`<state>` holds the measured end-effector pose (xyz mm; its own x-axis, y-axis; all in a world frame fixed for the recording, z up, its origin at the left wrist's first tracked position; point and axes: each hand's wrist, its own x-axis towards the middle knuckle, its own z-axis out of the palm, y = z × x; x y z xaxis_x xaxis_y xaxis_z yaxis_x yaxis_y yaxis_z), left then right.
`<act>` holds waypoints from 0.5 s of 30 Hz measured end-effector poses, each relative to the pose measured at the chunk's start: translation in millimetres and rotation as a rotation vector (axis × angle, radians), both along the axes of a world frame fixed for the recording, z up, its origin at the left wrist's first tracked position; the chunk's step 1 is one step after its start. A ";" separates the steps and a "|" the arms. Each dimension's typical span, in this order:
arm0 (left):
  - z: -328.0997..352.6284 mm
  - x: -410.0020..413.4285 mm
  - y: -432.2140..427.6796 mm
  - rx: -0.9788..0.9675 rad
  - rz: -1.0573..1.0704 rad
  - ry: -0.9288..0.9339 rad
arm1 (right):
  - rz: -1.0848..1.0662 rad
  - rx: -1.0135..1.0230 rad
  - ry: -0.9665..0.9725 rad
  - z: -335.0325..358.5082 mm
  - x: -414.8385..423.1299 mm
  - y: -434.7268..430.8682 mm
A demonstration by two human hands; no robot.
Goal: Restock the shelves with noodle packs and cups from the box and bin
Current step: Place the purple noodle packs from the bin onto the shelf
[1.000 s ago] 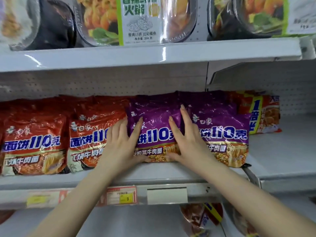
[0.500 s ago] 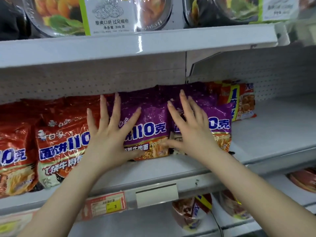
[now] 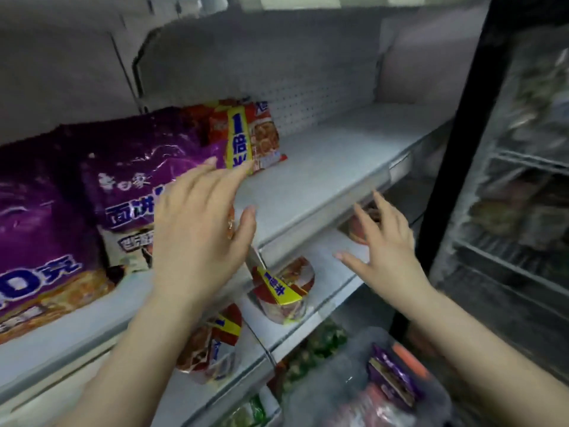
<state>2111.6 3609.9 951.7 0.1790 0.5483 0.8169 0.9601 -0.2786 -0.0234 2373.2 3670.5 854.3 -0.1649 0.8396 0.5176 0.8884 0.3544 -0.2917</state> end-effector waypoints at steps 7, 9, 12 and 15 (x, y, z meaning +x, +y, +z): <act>-27.3 -80.5 -41.1 0.158 0.070 0.127 | 0.375 0.203 0.045 -11.4 -68.3 -16.7; -25.1 -84.3 -54.8 0.069 -0.037 0.219 | 0.557 0.290 0.087 3.6 -125.6 -26.2; -19.7 -84.4 -62.1 -0.031 -0.206 0.048 | 0.749 0.330 0.045 23.9 -193.1 -38.5; -9.4 -80.1 -64.6 0.055 -0.300 -0.227 | 0.801 0.179 0.014 41.6 -233.6 -50.4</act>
<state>2031.5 3545.4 942.3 0.1361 0.4529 0.8811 0.8188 -0.5521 0.1573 2139.6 3620.1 895.8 -0.6721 0.3748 0.6386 0.3433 0.9219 -0.1799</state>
